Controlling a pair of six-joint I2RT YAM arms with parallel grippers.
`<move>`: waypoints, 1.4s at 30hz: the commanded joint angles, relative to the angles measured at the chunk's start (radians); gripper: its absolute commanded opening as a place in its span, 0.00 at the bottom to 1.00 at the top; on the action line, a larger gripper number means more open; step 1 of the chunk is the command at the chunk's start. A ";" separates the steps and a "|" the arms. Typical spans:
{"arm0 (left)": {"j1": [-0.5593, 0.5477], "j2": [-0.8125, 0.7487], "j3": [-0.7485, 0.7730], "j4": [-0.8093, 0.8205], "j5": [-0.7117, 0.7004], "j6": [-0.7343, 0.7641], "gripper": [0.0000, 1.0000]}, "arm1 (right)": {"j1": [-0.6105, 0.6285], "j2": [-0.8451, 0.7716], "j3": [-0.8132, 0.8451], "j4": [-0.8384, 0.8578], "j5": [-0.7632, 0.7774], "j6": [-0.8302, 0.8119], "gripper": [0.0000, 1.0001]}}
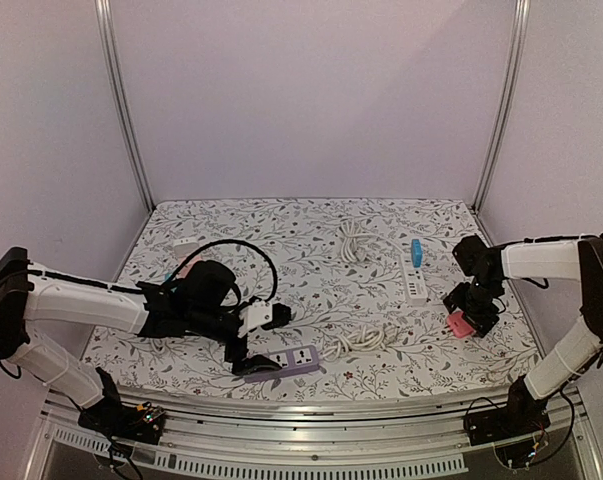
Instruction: Insert the plug
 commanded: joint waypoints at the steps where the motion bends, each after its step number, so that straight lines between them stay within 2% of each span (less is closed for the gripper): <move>1: 0.003 -0.017 -0.015 0.012 -0.008 0.018 1.00 | 0.010 0.058 -0.046 0.058 -0.080 -0.019 0.79; 3: 0.003 -0.018 -0.014 0.010 -0.010 0.020 1.00 | 0.010 0.052 -0.040 0.058 -0.072 -0.023 0.77; 7: 0.003 -0.013 -0.015 0.015 -0.004 0.023 1.00 | 0.011 0.064 0.020 0.031 -0.070 -0.049 0.84; 14: 0.003 -0.028 -0.027 0.036 -0.019 0.027 0.99 | 0.020 0.128 0.052 0.023 -0.084 -0.079 0.86; 16: 0.003 -0.038 -0.038 0.053 -0.042 0.025 0.99 | 0.021 0.146 0.037 0.029 -0.085 -0.082 0.80; 20: 0.006 -0.058 -0.052 0.085 -0.049 -0.009 0.98 | 0.028 0.173 0.033 0.062 -0.118 -0.115 0.59; 26: 0.012 -0.101 -0.043 0.169 -0.061 -0.097 0.97 | 0.071 0.142 0.038 0.064 -0.112 -0.179 0.34; 30: 0.013 -0.115 -0.018 0.233 -0.076 -0.217 0.96 | 0.123 0.039 0.062 0.026 -0.042 -0.213 0.28; 37: 0.012 -0.152 0.009 0.418 -0.052 -0.509 0.88 | 0.298 -0.268 0.166 -0.052 0.271 -0.248 0.18; 40: 0.004 -0.148 0.044 0.452 -0.027 -0.581 0.86 | 0.399 -0.362 0.218 -0.053 0.390 -0.260 0.17; 42: -0.007 -0.139 0.070 0.466 -0.012 -0.616 0.86 | 0.507 -0.393 0.264 -0.033 0.477 -0.279 0.15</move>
